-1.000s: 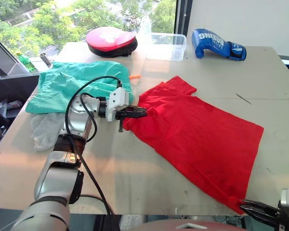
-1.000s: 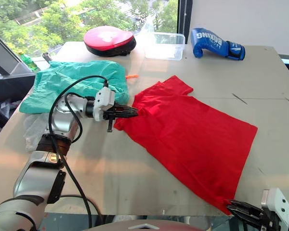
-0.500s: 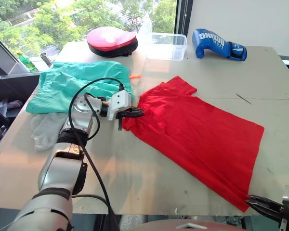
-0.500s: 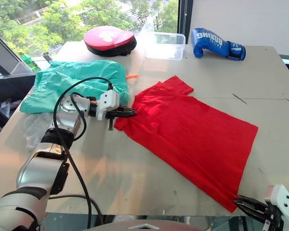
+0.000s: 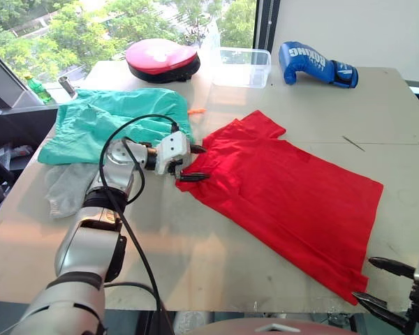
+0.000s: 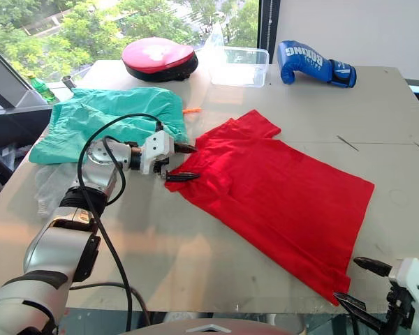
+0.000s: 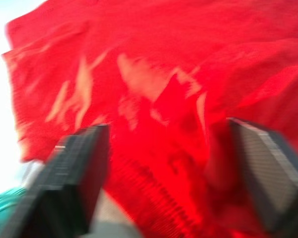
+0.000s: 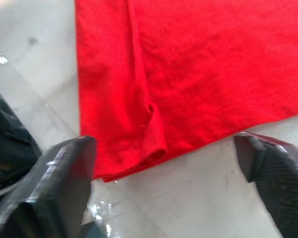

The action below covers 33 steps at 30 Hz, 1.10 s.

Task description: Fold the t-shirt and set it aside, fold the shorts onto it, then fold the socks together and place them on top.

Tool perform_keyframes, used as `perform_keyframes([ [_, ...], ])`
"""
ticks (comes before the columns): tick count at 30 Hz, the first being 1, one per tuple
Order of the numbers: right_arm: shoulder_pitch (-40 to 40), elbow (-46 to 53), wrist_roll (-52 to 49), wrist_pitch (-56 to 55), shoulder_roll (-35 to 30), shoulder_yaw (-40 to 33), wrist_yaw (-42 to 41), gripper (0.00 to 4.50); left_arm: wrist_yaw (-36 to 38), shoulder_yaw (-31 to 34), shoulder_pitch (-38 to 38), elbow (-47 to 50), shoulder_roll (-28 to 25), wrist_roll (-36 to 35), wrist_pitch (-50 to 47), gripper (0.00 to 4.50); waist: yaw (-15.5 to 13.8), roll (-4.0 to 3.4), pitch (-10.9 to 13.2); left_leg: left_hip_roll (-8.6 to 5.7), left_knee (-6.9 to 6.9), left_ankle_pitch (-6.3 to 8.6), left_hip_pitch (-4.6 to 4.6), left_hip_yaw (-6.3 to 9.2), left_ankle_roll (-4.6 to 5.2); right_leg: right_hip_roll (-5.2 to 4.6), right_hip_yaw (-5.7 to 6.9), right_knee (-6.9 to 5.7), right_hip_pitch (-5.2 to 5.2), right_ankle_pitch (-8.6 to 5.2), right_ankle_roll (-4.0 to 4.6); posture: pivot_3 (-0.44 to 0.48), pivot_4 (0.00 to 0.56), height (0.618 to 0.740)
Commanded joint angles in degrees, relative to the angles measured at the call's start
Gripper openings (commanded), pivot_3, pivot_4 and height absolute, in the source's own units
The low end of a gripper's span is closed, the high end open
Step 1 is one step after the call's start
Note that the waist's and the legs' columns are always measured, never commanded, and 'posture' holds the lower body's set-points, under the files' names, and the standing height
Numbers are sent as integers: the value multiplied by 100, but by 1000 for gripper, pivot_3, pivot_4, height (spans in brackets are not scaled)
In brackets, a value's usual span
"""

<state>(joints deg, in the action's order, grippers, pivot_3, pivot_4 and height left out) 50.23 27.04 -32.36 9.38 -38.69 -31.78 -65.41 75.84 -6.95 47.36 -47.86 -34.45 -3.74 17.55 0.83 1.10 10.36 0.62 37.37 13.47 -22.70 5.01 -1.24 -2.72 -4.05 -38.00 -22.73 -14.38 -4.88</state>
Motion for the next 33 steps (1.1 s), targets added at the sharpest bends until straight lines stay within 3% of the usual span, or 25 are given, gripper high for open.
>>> perform_keyframes([
  [1, 471, 917, -662, 385, -113, -379, -278, 4500, 248, 449, 65, 380, -355, -467, -328, 4480, 22, 0, 0, 3, -3, 0, 1, 1, 0, 2, 1, 1, 0, 0, 0, 0, 150, 731],
  [6, 494, 1502, -309, 411, -262, 188, -266, 4500, 1068, 469, -495, 1259, -905, -778, -925, 4480, 34, 0, -2, 6, -2, 0, 1, 1, 0, 1, 4, 2, 1, -1, -1, 0, 150, 731],
  [14, 58, 1244, 910, -150, -292, 1314, -32, 4500, 1515, 270, -1117, 1954, -1375, -705, -1356, 4480, -38, 1, -4, 3, 5, 0, -6, 3, 0, -1, 8, 4, 1, -5, -4, 0, 150, 731],
  [24, -115, 1436, 1131, 16, -370, 1290, 329, 4500, 896, 266, -1556, 2452, -1142, -681, -1531, 4480, -14, 3, -6, 4, 5, 0, -2, 2, 0, -2, 8, 2, 1, -4, -3, 0, 150, 731],
  [33, 260, 1521, 989, -178, -291, 1093, 230, 4500, 827, 436, -2267, 3452, -1452, -913, -1972, 4480, -5, 2, -6, 5, -1, 0, -1, 3, 0, -2, 8, 2, 0, -1, 3, 0, 150, 731],
])
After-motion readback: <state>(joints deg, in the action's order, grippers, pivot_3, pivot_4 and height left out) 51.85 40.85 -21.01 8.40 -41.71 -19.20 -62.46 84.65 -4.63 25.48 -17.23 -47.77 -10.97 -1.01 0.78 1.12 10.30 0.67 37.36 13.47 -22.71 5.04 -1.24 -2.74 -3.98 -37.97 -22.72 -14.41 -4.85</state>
